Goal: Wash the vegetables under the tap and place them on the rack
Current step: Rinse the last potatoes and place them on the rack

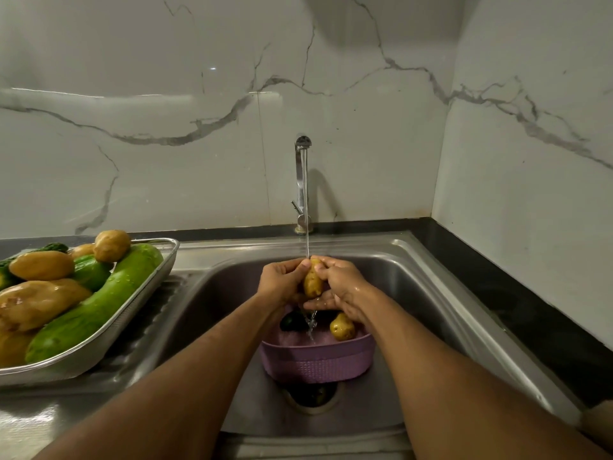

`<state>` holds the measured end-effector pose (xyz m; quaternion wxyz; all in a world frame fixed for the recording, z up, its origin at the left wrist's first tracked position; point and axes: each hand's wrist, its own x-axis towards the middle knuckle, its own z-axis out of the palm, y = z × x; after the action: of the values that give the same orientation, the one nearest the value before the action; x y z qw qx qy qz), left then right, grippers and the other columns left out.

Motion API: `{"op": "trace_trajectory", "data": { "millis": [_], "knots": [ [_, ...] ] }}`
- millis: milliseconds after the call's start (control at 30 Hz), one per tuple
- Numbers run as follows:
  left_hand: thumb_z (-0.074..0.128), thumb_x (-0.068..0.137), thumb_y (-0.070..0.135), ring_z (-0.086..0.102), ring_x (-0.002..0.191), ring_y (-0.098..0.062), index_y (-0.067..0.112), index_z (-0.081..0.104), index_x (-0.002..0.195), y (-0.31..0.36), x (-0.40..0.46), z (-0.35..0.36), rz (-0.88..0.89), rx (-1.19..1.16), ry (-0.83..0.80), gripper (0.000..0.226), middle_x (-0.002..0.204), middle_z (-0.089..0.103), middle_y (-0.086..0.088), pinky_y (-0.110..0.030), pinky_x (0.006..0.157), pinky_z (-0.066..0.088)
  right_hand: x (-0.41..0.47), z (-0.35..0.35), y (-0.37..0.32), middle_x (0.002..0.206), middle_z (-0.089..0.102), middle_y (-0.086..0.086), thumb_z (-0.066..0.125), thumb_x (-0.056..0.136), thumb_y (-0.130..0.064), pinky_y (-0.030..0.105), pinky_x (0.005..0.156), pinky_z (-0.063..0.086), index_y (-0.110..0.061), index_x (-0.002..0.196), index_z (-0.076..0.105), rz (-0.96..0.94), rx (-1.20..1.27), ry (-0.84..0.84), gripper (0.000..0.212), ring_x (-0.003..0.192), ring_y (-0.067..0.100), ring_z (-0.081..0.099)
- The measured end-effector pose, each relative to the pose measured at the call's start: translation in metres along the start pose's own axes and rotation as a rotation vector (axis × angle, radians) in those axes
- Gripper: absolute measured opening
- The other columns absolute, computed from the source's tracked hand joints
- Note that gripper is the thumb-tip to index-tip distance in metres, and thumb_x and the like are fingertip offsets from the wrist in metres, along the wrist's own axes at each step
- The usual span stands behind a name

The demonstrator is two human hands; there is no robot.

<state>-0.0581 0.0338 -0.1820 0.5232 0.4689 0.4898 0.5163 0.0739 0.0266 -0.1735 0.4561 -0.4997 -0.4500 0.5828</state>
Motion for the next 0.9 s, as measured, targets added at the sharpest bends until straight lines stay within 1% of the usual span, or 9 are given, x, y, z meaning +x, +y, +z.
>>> {"op": "trace_trajectory", "data": {
  "millis": [67, 133, 200, 300, 367, 500, 633, 800, 900],
  "knots": [
    [0.063, 0.101, 0.018, 0.077, 0.074, -0.025, 0.013, 0.074, 0.109, -0.001, 0.001, 0.005, -0.006, -0.015, 0.007, 0.015, 0.088, 0.079, -0.011, -0.04, 0.062, 0.065, 0.003, -0.002, 0.001, 0.118, 0.065, 0.014, 0.049, 0.109, -0.015, 0.048, 0.07, 0.065, -0.023, 0.143, 0.057, -0.013, 0.013, 0.029, 0.035, 0.097, 0.041, 0.073],
    [0.058, 0.104, 0.019, 0.076, 0.073, -0.027, 0.01, 0.073, 0.111, 0.003, 0.0, 0.006, -0.038, -0.075, 0.012, 0.019, 0.089, 0.078, -0.014, -0.039, 0.058, 0.064, 0.004, -0.003, 0.0, 0.117, 0.067, 0.014, 0.049, 0.109, -0.014, 0.048, 0.071, 0.065, -0.025, 0.143, 0.056, -0.024, 0.015, 0.046, 0.037, 0.091, 0.039, 0.076],
    [0.055, 0.106, 0.016, 0.076, 0.074, -0.027, 0.006, 0.071, 0.116, 0.007, 0.0, 0.002, -0.091, -0.121, -0.038, 0.022, 0.089, 0.078, -0.015, -0.038, 0.059, 0.064, 0.004, -0.003, -0.001, 0.119, 0.068, 0.017, 0.049, 0.109, -0.013, 0.049, 0.07, 0.065, -0.025, 0.142, 0.058, -0.021, 0.015, 0.048, 0.036, 0.085, 0.038, 0.077],
    [0.049, 0.107, 0.009, 0.075, 0.082, -0.026, 0.009, 0.07, 0.119, 0.01, -0.004, -0.004, -0.131, -0.141, -0.164, 0.024, 0.095, 0.077, -0.015, -0.041, 0.074, 0.064, 0.004, -0.003, 0.0, 0.122, 0.066, 0.019, 0.049, 0.109, -0.013, 0.054, 0.074, 0.065, -0.027, 0.14, 0.06, -0.009, 0.033, 0.059, 0.036, 0.086, 0.04, 0.077],
    [0.053, 0.105, 0.006, 0.075, 0.082, -0.027, 0.009, 0.07, 0.117, 0.011, -0.005, -0.003, -0.104, -0.112, -0.168, 0.021, 0.099, 0.077, -0.016, -0.041, 0.072, 0.065, 0.004, -0.004, 0.001, 0.118, 0.067, 0.017, 0.051, 0.108, -0.015, 0.052, 0.075, 0.065, -0.028, 0.139, 0.06, -0.017, 0.028, 0.064, 0.034, 0.087, 0.039, 0.077],
    [0.065, 0.101, 0.018, 0.077, 0.076, -0.027, 0.009, 0.076, 0.107, 0.006, -0.003, 0.002, -0.051, -0.073, 0.063, 0.016, 0.096, 0.078, -0.016, -0.035, 0.056, 0.062, 0.003, -0.002, 0.0, 0.123, 0.066, 0.014, 0.059, 0.105, -0.015, 0.045, 0.07, 0.066, -0.025, 0.141, 0.059, -0.048, -0.031, 0.036, 0.038, 0.091, 0.038, 0.076],
    [0.069, 0.097, 0.034, 0.077, 0.084, -0.029, 0.01, 0.078, 0.1, 0.004, 0.001, 0.005, -0.066, -0.077, 0.186, 0.027, 0.092, 0.078, -0.014, -0.042, 0.068, 0.065, 0.001, 0.004, -0.001, 0.135, 0.06, 0.016, 0.061, 0.103, -0.014, 0.045, 0.069, 0.066, -0.025, 0.143, 0.058, -0.088, -0.111, 0.032, 0.041, 0.105, 0.043, 0.071],
    [0.06, 0.103, 0.022, 0.073, 0.065, -0.025, 0.005, 0.074, 0.11, 0.008, -0.004, 0.002, -0.111, -0.134, 0.017, 0.023, 0.086, 0.076, -0.016, -0.037, 0.055, 0.063, 0.001, -0.002, 0.001, 0.124, 0.068, 0.017, 0.057, 0.106, -0.017, 0.045, 0.066, 0.066, -0.025, 0.14, 0.06, -0.068, -0.039, 0.045, 0.035, 0.084, 0.039, 0.077],
    [0.05, 0.107, 0.013, 0.075, 0.081, -0.026, 0.009, 0.071, 0.119, 0.009, -0.004, -0.005, -0.151, -0.171, -0.115, 0.025, 0.095, 0.078, -0.015, -0.042, 0.076, 0.063, 0.001, -0.004, 0.0, 0.117, 0.07, 0.019, 0.054, 0.107, -0.019, 0.04, 0.06, 0.065, -0.026, 0.142, 0.057, -0.05, -0.007, 0.059, 0.035, 0.075, 0.036, 0.078]
  ]
}}
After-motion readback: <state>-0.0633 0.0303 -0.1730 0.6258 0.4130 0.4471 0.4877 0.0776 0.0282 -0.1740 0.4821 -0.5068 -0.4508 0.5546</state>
